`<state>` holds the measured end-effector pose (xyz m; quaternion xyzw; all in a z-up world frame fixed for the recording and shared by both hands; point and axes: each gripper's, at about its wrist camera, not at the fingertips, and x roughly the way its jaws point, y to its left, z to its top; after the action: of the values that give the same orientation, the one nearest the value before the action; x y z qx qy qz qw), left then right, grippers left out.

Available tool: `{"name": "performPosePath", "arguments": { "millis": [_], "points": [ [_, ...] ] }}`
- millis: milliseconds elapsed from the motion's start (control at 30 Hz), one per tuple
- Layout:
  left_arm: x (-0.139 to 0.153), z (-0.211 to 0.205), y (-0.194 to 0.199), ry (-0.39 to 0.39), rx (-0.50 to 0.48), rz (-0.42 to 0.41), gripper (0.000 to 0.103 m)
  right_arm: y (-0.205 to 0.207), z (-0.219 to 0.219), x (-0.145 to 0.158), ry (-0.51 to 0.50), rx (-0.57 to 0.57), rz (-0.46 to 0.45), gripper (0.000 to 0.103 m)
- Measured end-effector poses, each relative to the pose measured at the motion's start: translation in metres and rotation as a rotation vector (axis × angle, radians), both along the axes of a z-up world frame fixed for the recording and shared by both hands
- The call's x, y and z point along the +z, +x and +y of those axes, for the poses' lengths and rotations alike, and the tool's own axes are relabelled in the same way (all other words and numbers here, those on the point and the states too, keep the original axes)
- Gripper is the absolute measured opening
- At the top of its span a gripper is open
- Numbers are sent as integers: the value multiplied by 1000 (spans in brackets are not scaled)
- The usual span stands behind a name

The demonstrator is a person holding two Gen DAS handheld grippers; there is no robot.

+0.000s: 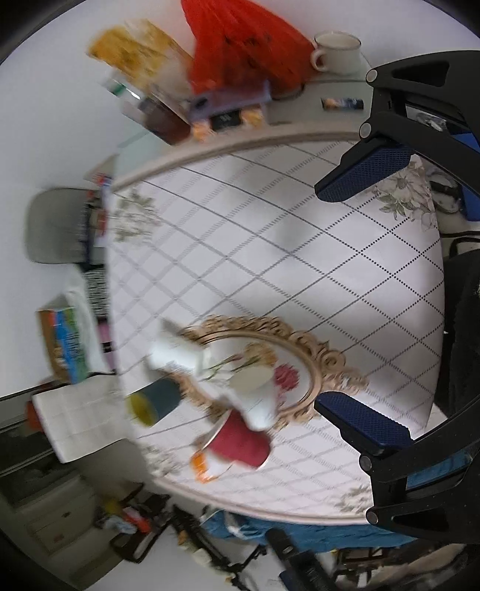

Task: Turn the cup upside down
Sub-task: 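Move the left gripper to the upright teal mug and grasp its rim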

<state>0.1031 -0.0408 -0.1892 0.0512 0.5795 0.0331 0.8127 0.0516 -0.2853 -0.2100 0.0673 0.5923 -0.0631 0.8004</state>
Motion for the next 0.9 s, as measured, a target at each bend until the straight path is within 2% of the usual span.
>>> {"name": "performPosePath", "arguments": {
  "millis": [167,333,600,900],
  "points": [
    [-36,-7,27,13,17,29,103,19,-10,-70,48,1,105,103],
    [-57,-13,62,15,0,43,103,33,-16,-115,64,-26,169,103],
    [-84,-35,129,82,-126,-12,103,50,-20,-145,41,-113,224,103],
    [-115,-62,187,104,-240,14,103,81,-10,-175,-1,-180,293,103]
  ]
}}
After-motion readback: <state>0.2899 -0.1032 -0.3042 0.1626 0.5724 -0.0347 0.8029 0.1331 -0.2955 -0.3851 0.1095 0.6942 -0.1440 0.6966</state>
